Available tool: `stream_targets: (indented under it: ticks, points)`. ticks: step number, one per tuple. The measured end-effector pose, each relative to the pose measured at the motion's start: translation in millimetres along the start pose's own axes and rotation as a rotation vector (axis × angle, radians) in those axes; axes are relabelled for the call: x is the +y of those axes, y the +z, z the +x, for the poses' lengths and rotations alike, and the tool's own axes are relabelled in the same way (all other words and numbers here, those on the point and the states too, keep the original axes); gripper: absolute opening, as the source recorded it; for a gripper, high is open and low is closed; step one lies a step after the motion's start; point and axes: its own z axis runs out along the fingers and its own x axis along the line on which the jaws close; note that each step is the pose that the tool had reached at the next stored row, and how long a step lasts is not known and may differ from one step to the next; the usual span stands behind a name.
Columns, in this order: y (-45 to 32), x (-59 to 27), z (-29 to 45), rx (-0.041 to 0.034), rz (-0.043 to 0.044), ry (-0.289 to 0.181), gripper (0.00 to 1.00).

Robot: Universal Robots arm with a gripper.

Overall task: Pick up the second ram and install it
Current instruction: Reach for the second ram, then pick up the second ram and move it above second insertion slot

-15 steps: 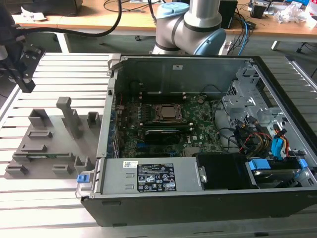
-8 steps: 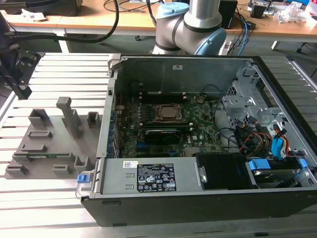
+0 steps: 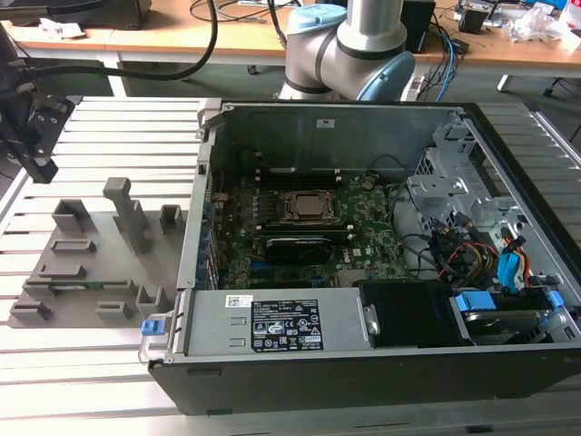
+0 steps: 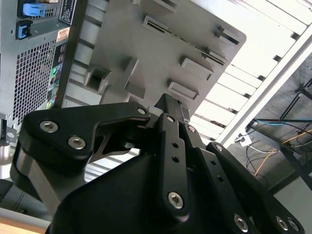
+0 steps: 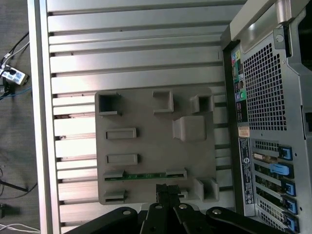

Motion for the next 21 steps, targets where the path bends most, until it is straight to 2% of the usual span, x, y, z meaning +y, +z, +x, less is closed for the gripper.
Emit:
stream_targets:
  ticks: [7, 13, 14, 16, 19, 21]
  points:
    - [0.3, 0.0, 0.1, 0.0001, -0.0001, -0.005, 0.1]
    - [0.4, 0.0, 0.1, 0.0048, -0.0028, -0.118, 0.1]
    - [0.4, 0.0, 0.1, 0.0067, -0.0039, -0.162, 0.1]
    - [0.4, 0.0, 0.1, 0.0078, -0.0045, -0.189, 0.1]
    - [0.4, 0.0, 0.1, 0.0124, -0.007, -0.298, 0.1]
    - [0.3, 0.0, 0.1, 0.0142, -0.008, -0.34, 0.1]
